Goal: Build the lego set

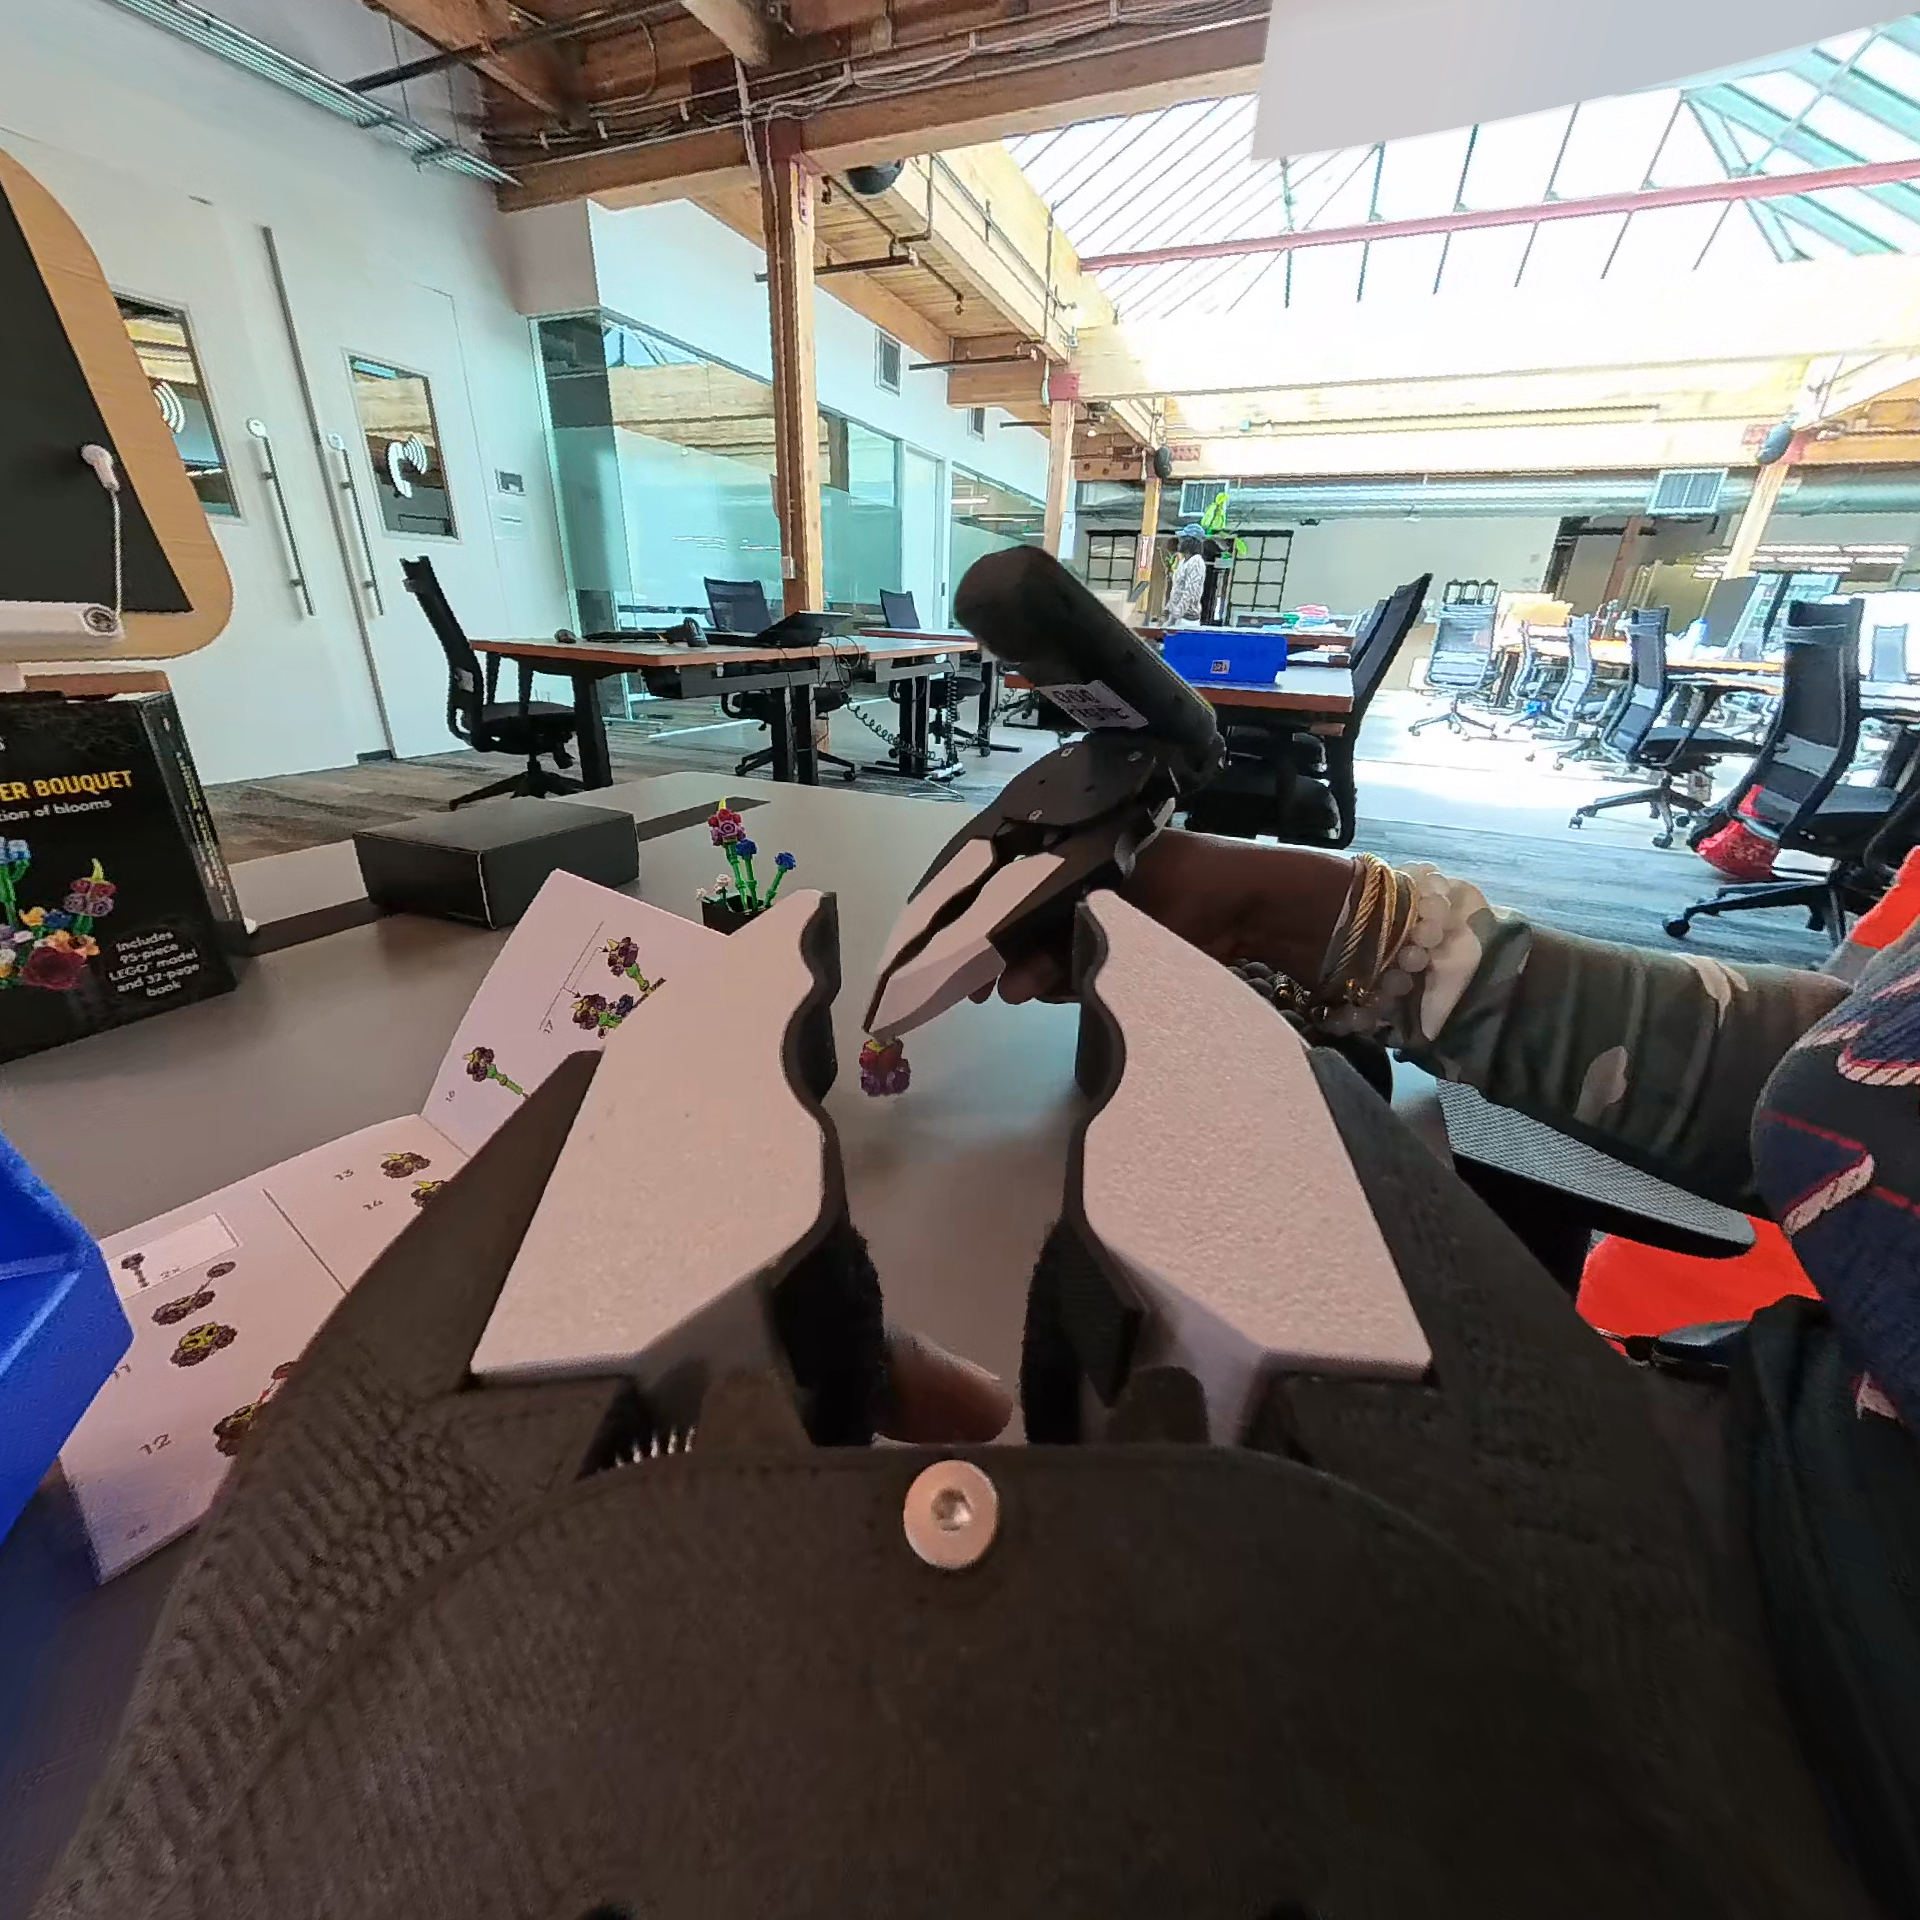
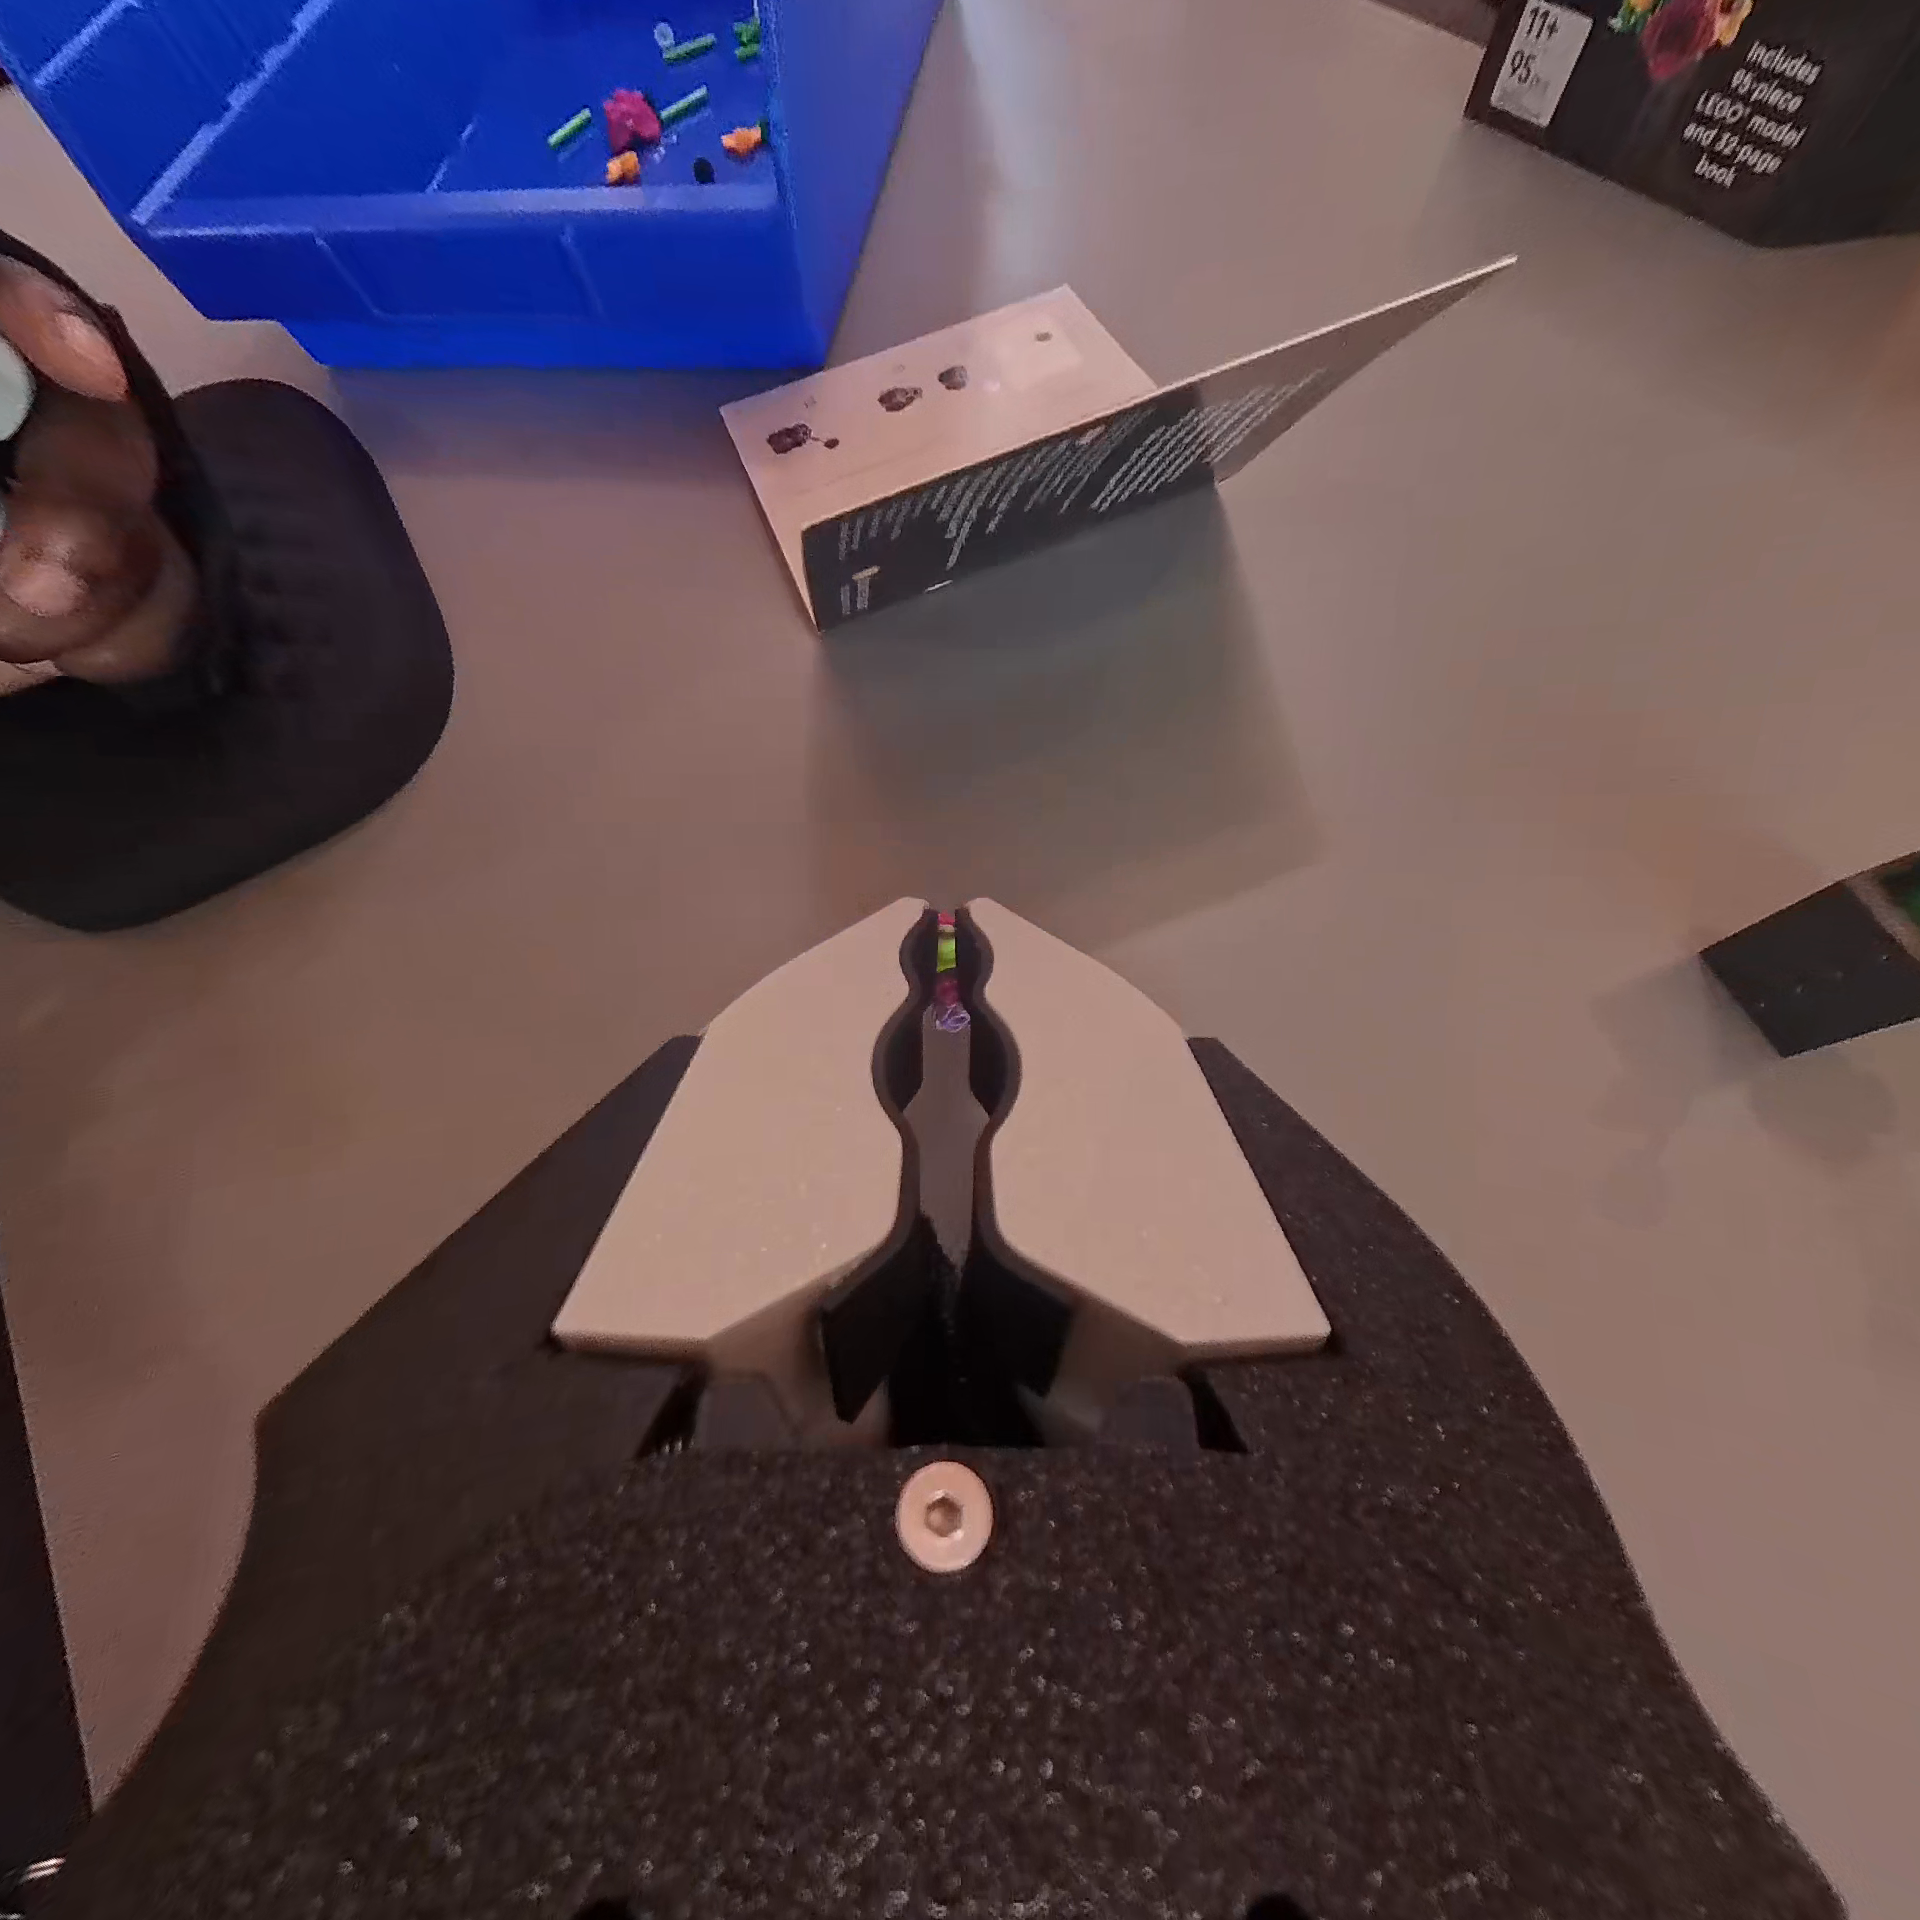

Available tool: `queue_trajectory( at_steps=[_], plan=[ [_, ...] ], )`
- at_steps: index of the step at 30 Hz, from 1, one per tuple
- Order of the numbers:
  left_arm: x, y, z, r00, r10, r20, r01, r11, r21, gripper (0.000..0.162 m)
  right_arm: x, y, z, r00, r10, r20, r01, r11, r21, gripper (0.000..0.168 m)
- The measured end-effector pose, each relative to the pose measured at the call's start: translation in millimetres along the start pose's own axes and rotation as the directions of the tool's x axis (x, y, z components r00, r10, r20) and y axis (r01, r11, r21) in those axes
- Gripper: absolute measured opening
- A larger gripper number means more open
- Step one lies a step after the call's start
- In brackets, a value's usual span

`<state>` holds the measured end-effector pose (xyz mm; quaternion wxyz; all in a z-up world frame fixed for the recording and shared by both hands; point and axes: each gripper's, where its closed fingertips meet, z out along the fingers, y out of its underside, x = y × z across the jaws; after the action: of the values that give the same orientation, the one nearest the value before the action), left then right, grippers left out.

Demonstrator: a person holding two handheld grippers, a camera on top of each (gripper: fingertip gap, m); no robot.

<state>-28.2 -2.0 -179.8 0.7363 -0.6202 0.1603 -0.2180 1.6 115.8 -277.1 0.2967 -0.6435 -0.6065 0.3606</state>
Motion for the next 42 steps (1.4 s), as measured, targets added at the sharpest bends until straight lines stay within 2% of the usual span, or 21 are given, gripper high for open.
queue_trajectory(
  at_steps=[9, 13, 18, 23, 25, 27, 28, 30, 33, 35, 37, 42],
  plan=[
    [-1, -4, -1, 1.0, 0.005, 0.011, -0.005, 1.0, 0.021, 0.041, -2, 12, 8, 1.0, -0.028, -0.007, 0.027, 0.995, -0.099, 0.005],
    [0, -10, -4, 0.999, 0.029, 0.022, -0.029, 0.999, 0.041, 0.039, -2, 11, 7, 1.0, -0.006, 0.001, 0.006, 0.996, -0.089, 0.011],
    [-11, -15, -17, 0.988, 0.133, 0.073, -0.12, 0.98, -0.161, 0.038, -2, 1, -1, 0.998, 0.042, 0.044, -0.042, 0.999, 0.005, 0.021],
    [-48, -54, -48, 0.958, 0.252, 0.135, -0.194, 0.921, -0.338, 0.039, -4, -12, -13, 0.992, 0.072, 0.1, -0.085, 0.988, 0.132, 0.028],
    [-62, -65, -56, 0.957, 0.257, 0.132, -0.187, 0.9, -0.395, 0.039, -3, -20, -19, 0.996, 0.057, 0.074, -0.07, 0.98, 0.186, 0.023],
    [-75, -72, -58, 0.945, 0.283, 0.163, -0.192, 0.885, -0.425, 0.039, -10, -42, -25, 0.997, -0.052, 0.049, 0.036, 0.959, 0.282, 0.006],
    [-78, -73, -57, 0.94, 0.297, 0.169, -0.199, 0.878, -0.435, 0.039, -14, -55, -26, 0.992, -0.12, 0.03, 0.105, 0.947, 0.305, 0.003],
    [-78, -68, -50, 0.935, 0.32, 0.15, -0.219, 0.857, -0.467, 0.039, -17, -77, -21, 0.975, -0.222, 0.009, 0.212, 0.944, 0.253, 0.003],
    [-75, -60, -37, 0.926, 0.358, 0.121, -0.252, 0.824, -0.507, 0.038, -22, -98, 2, 0.945, -0.32, 0.063, 0.311, 0.942, 0.127, 0.005],
    [-73, -60, -31, 0.921, 0.374, 0.11, -0.27, 0.816, -0.511, 0.039, -14, -79, 27, 0.943, -0.305, 0.132, 0.316, 0.946, -0.068, 0.008],
    [-75, -64, -32, 0.912, 0.395, 0.113, -0.285, 0.807, -0.517, 0.039, 1, -55, 42, 0.948, -0.289, 0.133, 0.312, 0.924, -0.222, 0.009],
    [-104, -72, -57, 0.884, 0.434, 0.173, -0.265, 0.771, -0.58, 0.039, 18, -39, 51, 0.957, -0.272, 0.102, 0.288, 0.937, -0.196, 0.008]
  ],
)
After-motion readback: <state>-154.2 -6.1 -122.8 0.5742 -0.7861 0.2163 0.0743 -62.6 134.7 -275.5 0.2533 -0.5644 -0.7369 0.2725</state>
